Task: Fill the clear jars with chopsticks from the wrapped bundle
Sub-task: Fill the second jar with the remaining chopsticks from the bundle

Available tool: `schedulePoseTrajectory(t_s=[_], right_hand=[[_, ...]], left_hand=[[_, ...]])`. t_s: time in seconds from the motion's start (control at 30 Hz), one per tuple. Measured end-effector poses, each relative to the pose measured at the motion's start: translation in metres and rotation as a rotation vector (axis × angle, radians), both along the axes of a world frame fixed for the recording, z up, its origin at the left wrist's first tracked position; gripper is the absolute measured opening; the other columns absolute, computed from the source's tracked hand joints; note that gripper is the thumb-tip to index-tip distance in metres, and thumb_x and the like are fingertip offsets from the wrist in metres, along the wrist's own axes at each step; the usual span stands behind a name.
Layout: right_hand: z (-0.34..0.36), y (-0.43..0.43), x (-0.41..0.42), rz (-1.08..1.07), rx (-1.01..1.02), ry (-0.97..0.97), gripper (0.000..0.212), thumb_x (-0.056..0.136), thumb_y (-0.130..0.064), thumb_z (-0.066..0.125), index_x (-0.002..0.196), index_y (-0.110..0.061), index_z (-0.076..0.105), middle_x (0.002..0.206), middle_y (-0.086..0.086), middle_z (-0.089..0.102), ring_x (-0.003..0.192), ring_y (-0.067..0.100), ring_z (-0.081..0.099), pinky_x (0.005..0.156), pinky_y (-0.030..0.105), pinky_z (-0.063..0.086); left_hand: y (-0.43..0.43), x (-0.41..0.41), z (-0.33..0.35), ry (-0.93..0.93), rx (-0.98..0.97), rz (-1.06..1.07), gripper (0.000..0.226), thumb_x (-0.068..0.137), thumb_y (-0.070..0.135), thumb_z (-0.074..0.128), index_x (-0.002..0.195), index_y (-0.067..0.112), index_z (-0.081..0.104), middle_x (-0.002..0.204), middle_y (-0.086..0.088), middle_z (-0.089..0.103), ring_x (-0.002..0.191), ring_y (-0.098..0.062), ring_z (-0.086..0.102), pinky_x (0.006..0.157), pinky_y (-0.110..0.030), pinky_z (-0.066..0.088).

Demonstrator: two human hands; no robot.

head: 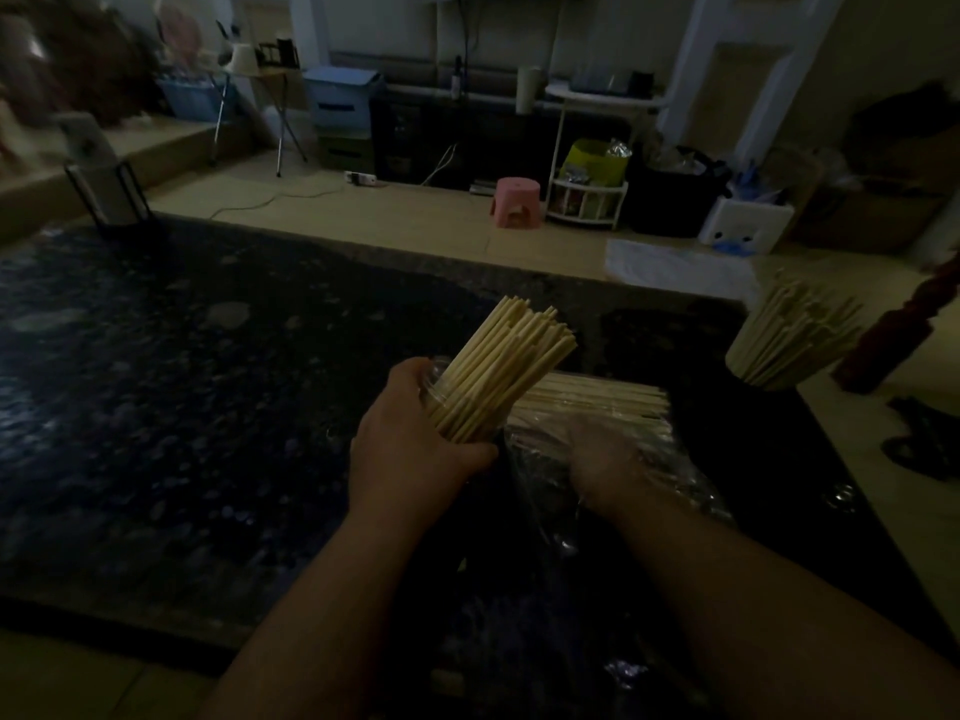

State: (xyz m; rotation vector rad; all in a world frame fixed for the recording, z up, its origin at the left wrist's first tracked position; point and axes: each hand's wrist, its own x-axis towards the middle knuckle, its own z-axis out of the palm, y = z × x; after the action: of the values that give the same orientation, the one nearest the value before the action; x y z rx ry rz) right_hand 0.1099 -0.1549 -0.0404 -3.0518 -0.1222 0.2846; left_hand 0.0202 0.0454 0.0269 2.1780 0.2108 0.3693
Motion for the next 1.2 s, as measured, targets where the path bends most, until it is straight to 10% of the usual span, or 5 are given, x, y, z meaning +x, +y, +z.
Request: schedulePoseTrajectory(t_s=[0.23,0.5,0.97,1.2], right_hand=[[0.002,-0.002,-0.015,-0.044,-0.021,0.07,0.022,0.091,-0.029,0.056,0.107,-0.015,0.064,0.115,0.01,0.064,0.102,0.028,0.062,0.085,0.034,0.051],[0.024,0.002,-0.042,-0.065,0.06,0.046,0.044,0.097,-0.038,0.046,0.136,-0.02,0.039,0.135,0.012,0.052,0.121,0.032,0.052,0.098,0.04,0.041],[0.038,-0.011,-0.121,0.022,0.138,0.027,0.043,0.092,-0.046,0.055,0.132,-0.031,0.055,0.131,0.006,0.057,0.116,0.028,0.055,0.099,0.036,0.044],[0.086,-0.025,-0.15,0.121,0.024,-0.128,0.031,0.09,-0.05,0.054,0.109,-0.028,0.064,0.107,0.003,0.066,0.099,0.025,0.062,0.073,0.032,0.043]], left_hand=[[0.0,-0.005,0.002,0.013,0.007,-0.003,0.084,0.054,0.037,0.088,0.118,0.046,0.035,0.108,0.012,0.054,0.094,-0.011,0.057,0.08,-0.036,0.053],[-0.001,-0.009,0.005,0.008,0.025,-0.009,0.086,0.054,0.035,0.089,0.123,0.04,0.037,0.11,0.011,0.054,0.096,-0.013,0.057,0.083,-0.036,0.052],[-0.017,-0.03,0.016,0.045,0.137,-0.029,0.114,0.055,0.036,0.09,0.149,0.028,0.026,0.136,-0.001,0.051,0.119,-0.021,0.052,0.099,-0.042,0.046],[-0.024,-0.045,0.018,0.043,0.19,-0.044,0.105,0.056,0.035,0.09,0.145,0.026,0.036,0.131,0.0,0.054,0.115,-0.02,0.054,0.096,-0.043,0.048]])
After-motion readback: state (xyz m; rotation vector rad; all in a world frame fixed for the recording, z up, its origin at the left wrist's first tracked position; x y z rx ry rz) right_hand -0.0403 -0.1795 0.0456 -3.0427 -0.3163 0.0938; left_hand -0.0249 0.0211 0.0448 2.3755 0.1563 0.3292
